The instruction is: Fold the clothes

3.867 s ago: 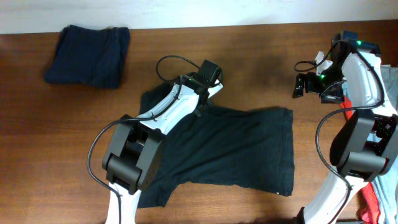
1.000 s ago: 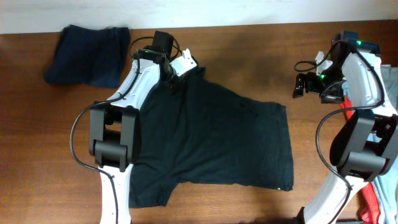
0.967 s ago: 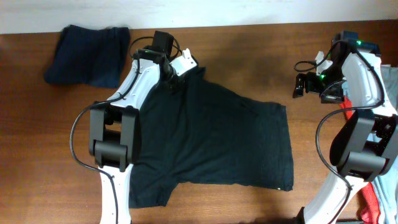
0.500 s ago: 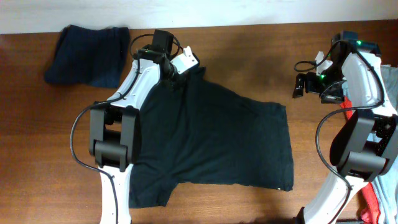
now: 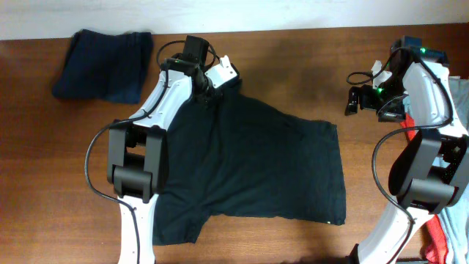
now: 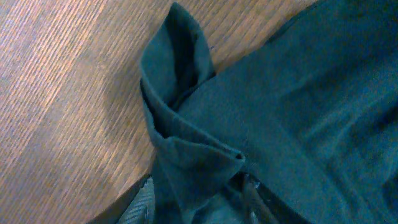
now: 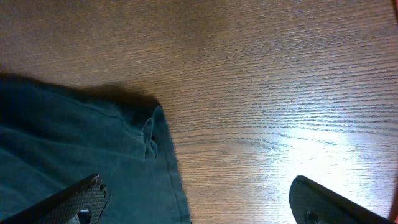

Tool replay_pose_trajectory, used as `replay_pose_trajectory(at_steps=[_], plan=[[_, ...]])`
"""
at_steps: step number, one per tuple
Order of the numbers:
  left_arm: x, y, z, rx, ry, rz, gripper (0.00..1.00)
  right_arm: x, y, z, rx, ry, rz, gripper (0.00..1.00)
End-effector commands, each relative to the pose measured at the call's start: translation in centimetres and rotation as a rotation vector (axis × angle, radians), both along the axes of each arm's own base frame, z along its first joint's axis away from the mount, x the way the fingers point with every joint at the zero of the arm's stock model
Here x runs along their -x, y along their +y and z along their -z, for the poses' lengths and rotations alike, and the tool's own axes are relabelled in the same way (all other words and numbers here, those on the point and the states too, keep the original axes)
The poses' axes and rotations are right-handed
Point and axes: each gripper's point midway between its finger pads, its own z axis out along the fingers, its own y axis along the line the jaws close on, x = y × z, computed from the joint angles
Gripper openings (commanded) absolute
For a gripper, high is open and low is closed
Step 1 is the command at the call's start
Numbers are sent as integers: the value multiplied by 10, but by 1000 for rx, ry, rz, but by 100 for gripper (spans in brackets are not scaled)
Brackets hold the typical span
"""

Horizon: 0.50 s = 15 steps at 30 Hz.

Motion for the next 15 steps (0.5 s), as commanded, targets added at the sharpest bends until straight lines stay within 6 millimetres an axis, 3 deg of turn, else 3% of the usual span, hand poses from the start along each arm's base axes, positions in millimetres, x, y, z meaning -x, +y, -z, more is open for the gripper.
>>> replay_pose_trajectory(at_steps=[1, 11, 15], plan=[[4, -8, 5, 16, 16, 10, 41, -4, 1, -14, 5, -39, -2, 98], [2, 0, 18, -43, 17, -10, 39, -5, 1, -14, 5, -40, -2, 99], [0, -1, 17, -41, 8, -10, 26, -5, 1, -14, 5, -40, -2, 99]])
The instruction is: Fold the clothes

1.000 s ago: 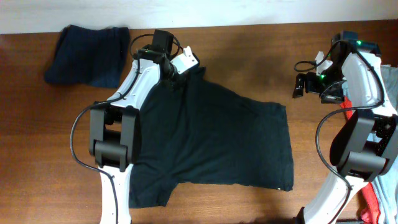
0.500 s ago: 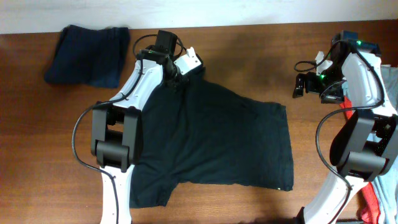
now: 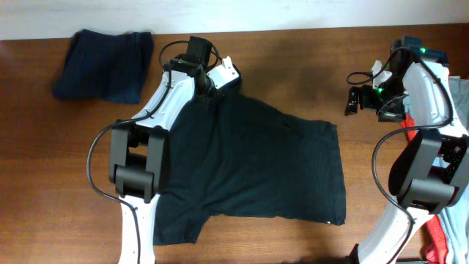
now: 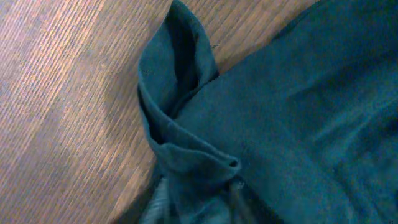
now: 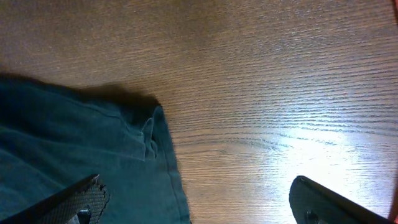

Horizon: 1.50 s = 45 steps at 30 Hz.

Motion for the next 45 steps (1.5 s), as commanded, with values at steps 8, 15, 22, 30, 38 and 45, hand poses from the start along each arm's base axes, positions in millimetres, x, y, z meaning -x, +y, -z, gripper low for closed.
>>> replay_pose_trajectory(at_steps=[8, 15, 22, 30, 38, 45], plan=[[0, -1, 11, -6, 13, -4, 1, -5, 1, -14, 5, -40, -1, 99], [-21, 13, -4, -72, -61, -85, 1, -4, 1, -14, 5, -39, -1, 99], [-41, 10, -32, -55, -145, -101, 1, -5, 1, -14, 5, -40, -1, 98], [-68, 20, -48, -102, -279, -160, 1, -5, 1, -14, 5, -40, -1, 98], [-92, 36, -62, -79, -367, -205, 1, -5, 1, -14, 5, -40, -1, 99], [-101, 52, -40, -85, -357, -232, 1, -4, 1, -14, 5, -39, -1, 99]])
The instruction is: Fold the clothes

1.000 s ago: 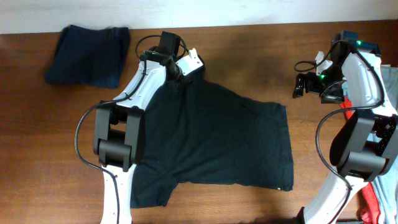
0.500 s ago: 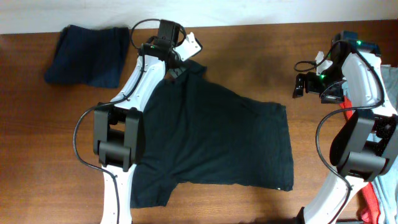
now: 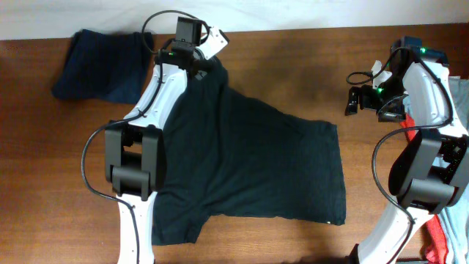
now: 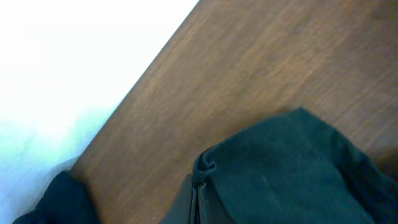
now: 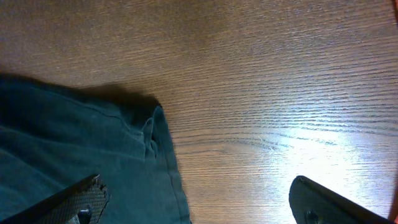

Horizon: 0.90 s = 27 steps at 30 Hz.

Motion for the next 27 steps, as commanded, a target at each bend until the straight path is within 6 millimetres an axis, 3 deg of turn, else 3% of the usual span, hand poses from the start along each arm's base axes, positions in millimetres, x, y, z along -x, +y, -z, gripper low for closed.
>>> replay_pose_trajectory(at_steps=[1, 7, 10, 12, 13, 14, 15, 20, 22, 24, 26, 27], plan=[[-8, 10, 32, -6, 30, -29, 1, -5, 1, -14, 5, -40, -1, 98], [-13, 10, 64, -10, 46, -31, 1, -5, 1, -14, 5, -40, -1, 99], [-17, 11, 69, 10, 39, -52, 2, -4, 1, -14, 5, -39, -1, 99], [-24, 13, 62, 51, 11, -96, 8, -4, 1, -14, 5, -39, -1, 98], [-27, 15, 56, 68, -1, -114, 17, -4, 1, -14, 5, -39, -1, 98], [-32, 18, 47, 95, -17, -144, 87, -5, 1, -14, 5, -40, -1, 99], [-36, 21, 41, 116, -28, -175, 99, -5, 1, -14, 5, -40, -1, 99], [-44, 45, -26, 247, -33, -334, 99, -5, 1, -14, 5, -40, -1, 99], [-26, 55, -52, 224, 27, -352, 99, -5, 1, -14, 5, -40, -1, 99], [-5, 61, -60, 198, 103, -365, 95, -4, 1, -14, 5, -39, -1, 99], [18, 66, -55, 168, 196, -381, 40, -4, 1, -14, 5, -39, -1, 98], [25, 68, -50, 167, 230, -398, 34, -4, 1, -14, 5, -39, -1, 99]])
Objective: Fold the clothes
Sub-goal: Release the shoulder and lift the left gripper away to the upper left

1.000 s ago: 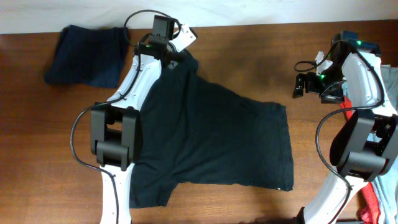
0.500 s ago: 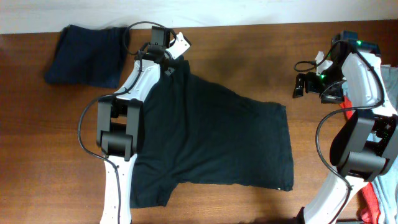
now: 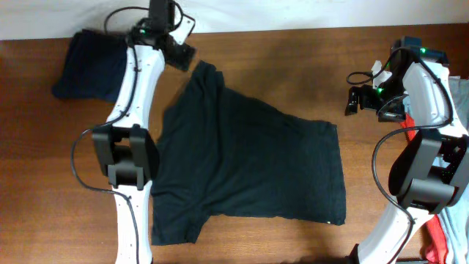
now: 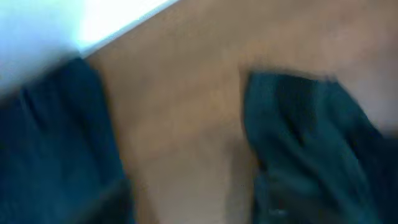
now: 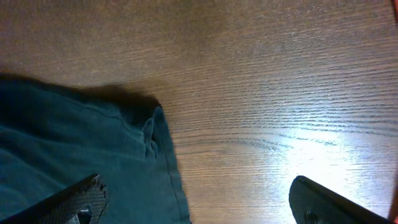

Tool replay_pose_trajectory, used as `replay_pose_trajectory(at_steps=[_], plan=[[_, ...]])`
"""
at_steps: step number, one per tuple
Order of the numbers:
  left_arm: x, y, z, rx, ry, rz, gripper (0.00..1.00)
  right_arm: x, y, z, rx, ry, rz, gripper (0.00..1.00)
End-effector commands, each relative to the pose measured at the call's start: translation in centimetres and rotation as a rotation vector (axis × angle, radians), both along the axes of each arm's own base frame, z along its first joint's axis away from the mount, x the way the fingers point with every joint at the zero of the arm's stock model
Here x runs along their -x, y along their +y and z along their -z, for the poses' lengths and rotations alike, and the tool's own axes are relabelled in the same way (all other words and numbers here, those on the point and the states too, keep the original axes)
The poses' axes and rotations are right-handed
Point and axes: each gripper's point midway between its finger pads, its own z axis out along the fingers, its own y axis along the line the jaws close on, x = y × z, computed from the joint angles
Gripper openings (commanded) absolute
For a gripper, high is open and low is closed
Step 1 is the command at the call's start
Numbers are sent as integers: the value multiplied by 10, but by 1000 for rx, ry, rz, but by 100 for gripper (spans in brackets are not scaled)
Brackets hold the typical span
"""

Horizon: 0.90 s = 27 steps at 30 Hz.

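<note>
A black T-shirt lies spread flat on the wooden table. Its upper sleeve points to the back left. My left gripper hovers just left of and behind that sleeve, apart from it. The blurred left wrist view shows the sleeve on the right and bare wood under the open jaws. My right gripper hangs open beyond the shirt's back right corner, its fingers wide apart with nothing between them.
A folded dark blue garment lies at the back left corner, close to my left gripper, and shows again as the blue garment in the left wrist view. Red cloth hangs off the front right. The table's far edge meets a white wall.
My left gripper has let go of the sleeve and moved left and back, toward the folded blue garment. The sleeve now lies flat, stretched to the back left. The right arm stayed put.
My left gripper was shut on the crumpled upper sleeve, bunched near the shirt's body. By 0.9 s ago it held that sleeve pulled out toward the table's far edge. Now the sleeve lies flat, released. The right gripper stayed open throughout.
</note>
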Motion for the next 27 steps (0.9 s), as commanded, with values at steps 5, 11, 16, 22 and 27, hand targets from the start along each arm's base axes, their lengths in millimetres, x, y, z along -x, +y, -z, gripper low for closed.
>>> replay_pose_trajectory(at_steps=[5, 11, 16, 22, 27], plan=[[74, -3, 6, 78, 294, -73, 20, -4, 1, -14, 5, -39, -1, 98], [94, -5, 15, 136, 394, -178, 19, -4, 1, -14, 5, -39, -1, 99], [103, -6, 42, 135, 448, -182, 19, -5, 1, -14, 5, -40, -1, 99], [104, -5, 80, 147, 467, -231, 12, -5, 1, -14, 5, -40, -1, 99], [100, -3, 99, 152, 448, -234, 12, -4, 1, -14, 5, -39, -1, 99]])
